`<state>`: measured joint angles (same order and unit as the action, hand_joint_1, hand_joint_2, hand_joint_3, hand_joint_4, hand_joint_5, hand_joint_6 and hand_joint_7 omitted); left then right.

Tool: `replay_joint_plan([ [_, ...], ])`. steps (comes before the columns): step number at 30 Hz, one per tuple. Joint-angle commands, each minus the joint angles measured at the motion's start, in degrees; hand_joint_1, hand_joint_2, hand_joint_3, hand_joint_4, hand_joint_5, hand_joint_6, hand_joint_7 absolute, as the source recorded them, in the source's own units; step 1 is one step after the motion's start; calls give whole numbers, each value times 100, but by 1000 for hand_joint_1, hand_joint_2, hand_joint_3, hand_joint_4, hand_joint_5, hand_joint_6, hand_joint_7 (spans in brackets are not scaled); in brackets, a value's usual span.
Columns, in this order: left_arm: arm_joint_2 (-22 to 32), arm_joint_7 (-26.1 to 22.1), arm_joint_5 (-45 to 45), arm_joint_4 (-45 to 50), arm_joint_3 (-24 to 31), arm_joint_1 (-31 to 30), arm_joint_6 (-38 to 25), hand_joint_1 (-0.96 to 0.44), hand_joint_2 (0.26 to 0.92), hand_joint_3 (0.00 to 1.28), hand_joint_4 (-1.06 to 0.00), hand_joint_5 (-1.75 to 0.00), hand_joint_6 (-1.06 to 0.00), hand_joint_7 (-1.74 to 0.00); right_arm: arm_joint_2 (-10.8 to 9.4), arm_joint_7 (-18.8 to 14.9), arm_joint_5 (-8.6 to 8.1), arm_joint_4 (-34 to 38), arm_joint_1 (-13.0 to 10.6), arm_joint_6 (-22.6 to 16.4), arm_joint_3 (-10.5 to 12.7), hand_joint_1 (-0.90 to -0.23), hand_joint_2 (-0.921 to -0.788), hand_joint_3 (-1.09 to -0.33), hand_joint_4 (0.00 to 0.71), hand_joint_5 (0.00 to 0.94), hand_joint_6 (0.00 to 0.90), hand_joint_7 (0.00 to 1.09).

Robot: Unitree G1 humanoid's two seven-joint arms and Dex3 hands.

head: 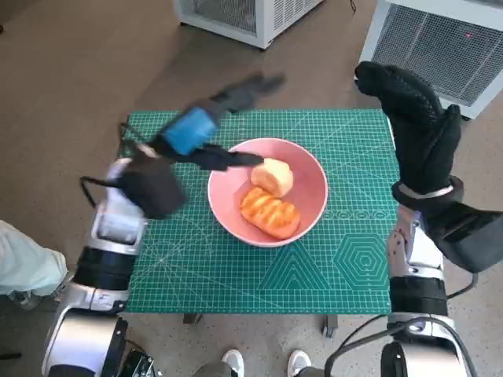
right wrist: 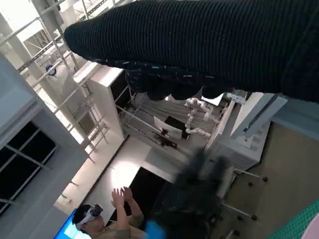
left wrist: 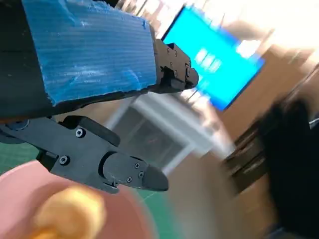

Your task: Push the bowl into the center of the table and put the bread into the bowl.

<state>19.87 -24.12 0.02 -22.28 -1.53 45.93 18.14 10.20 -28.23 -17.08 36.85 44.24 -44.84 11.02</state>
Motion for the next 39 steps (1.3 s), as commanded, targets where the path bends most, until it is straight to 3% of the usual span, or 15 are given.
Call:
replay_joint_plan([
  [1,-309,3,-758,313,411,-190,81,-663,921,357,-150,-25,-254,-45,-2,30,45,99,75,109,-29,-667,-921,-702,204,0,231,161],
  [8,-835,221,-1212,-190,800,-296,1003,-710,921,399,-164,-26,-238,-44,-35,165,168,90,181,184,-75,-687,-921,-701,208,2,234,162],
  [13,-1001,156,-1434,-396,936,-320,1329,-715,921,387,-178,-28,-227,-40,-51,272,264,101,242,208,-104,-693,-921,-702,208,2,243,167],
  [23,-1079,95,-1447,-187,881,-547,1316,-699,921,418,-179,-17,-194,-23,-43,434,438,-68,230,218,-240,-686,-921,-706,208,1,246,171],
  [30,-1081,106,-1419,-128,873,-583,1290,-696,921,439,-176,-12,-184,-18,-33,476,461,-95,220,230,-269,-682,-921,-708,208,1,244,172],
  [39,-1106,137,-1317,44,798,-775,1211,-693,921,460,-142,0,-162,-7,28,659,727,-45,242,249,-313,-676,-921,-726,201,0,232,171],
])
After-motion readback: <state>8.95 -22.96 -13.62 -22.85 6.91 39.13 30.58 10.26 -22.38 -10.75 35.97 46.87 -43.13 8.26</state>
